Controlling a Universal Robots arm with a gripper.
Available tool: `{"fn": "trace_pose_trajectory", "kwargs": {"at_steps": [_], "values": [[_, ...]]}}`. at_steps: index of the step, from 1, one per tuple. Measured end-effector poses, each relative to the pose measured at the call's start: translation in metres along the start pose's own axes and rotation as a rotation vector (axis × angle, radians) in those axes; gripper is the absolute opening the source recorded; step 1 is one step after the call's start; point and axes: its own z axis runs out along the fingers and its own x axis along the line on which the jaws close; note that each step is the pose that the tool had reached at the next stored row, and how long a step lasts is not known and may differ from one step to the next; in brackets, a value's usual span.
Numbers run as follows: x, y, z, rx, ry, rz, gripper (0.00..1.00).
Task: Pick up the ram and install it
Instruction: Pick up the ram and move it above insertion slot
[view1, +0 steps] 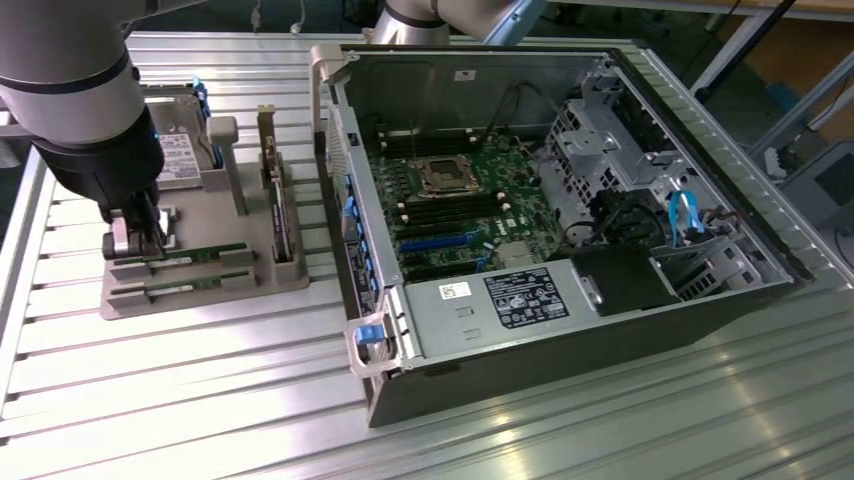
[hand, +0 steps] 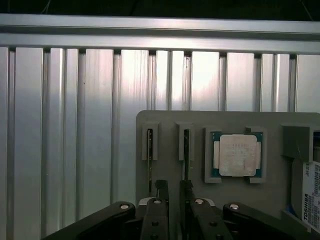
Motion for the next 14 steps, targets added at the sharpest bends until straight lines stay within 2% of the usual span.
{"fn": "trace_pose_trajectory", "kwargs": {"at_steps": [5,14], "values": [[0.002,0.0001,0.0002,0.0002,-0.0001,0.0,0.24],[0.012,0.001,0.0002,0.0001,-0.0001,0.0,0.24]]}}
